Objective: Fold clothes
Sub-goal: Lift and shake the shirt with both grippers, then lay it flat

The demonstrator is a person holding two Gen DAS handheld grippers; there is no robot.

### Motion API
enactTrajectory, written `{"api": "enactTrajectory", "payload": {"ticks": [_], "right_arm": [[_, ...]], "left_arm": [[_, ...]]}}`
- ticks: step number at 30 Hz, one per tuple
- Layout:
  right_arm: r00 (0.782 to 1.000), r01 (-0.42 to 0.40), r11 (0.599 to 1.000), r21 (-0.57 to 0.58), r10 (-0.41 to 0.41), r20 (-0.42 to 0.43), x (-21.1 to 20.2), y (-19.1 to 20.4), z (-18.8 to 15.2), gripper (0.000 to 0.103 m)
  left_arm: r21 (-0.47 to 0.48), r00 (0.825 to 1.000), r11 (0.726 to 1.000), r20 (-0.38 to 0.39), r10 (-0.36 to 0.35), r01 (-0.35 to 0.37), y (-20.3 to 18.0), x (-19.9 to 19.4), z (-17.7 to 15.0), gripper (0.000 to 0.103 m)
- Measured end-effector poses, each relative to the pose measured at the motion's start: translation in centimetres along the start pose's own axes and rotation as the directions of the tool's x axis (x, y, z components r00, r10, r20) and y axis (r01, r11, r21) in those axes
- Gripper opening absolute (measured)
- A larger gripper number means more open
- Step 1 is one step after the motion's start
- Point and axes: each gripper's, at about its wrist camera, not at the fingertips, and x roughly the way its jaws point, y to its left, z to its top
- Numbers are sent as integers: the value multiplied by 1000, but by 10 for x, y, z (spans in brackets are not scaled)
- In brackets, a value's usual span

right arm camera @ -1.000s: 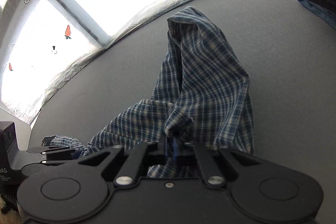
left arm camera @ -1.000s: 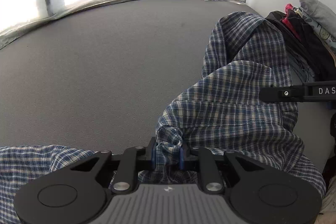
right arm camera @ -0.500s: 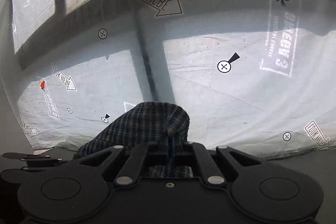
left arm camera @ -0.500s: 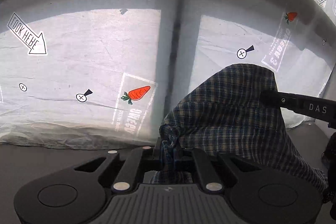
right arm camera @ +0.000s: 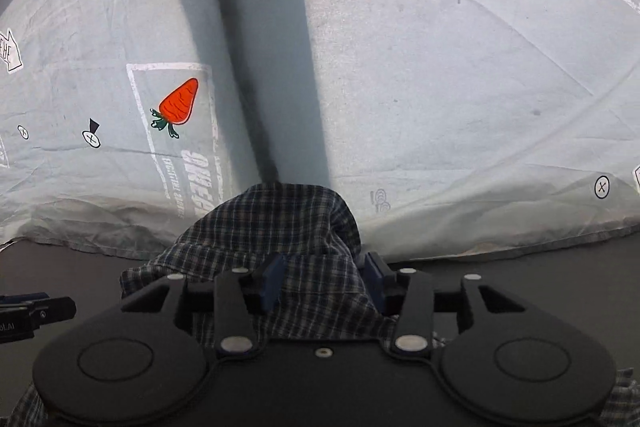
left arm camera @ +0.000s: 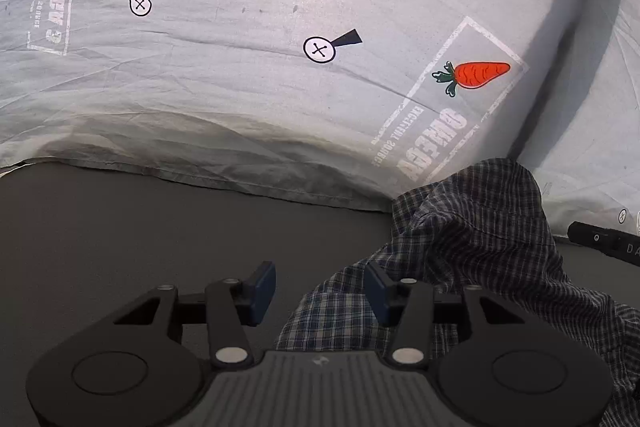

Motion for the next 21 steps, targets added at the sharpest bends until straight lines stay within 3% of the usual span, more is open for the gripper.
{"api": "enactTrajectory", "payload": {"ticks": [3,6,10,13,15,17,21], "right_arm": [[1000,21,1000,4,-21,-17,-43,-18,-30,50],[996,71,997,-41,-73,-53,-100,-30,-73,60],[986,97,993,-71,-105,-126,-163,-33,-139,84],[979,93,992,-81,-106,-173,-198,-32,-190,87],[976,110,990,-93,-125,-180,-215,-28,-217,93],[973,126,987,-98,-142,-182,-225,-26,-237,103],[967,153,986,-65,-163,-194,-236,-28,-267,103]], "left_arm": [[-26,992,992,-20,125,-125,61,-42,-23,63],[-23,966,968,-79,246,-248,109,-78,-54,67],[-24,926,940,-183,329,-339,140,-117,-107,71],[-6,905,930,-231,356,-368,155,-140,-139,73],[3,906,934,-243,347,-357,159,-152,-155,74],[18,919,948,-241,312,-317,158,-162,-167,77],[74,946,970,-213,243,-232,148,-170,-182,79]]}}
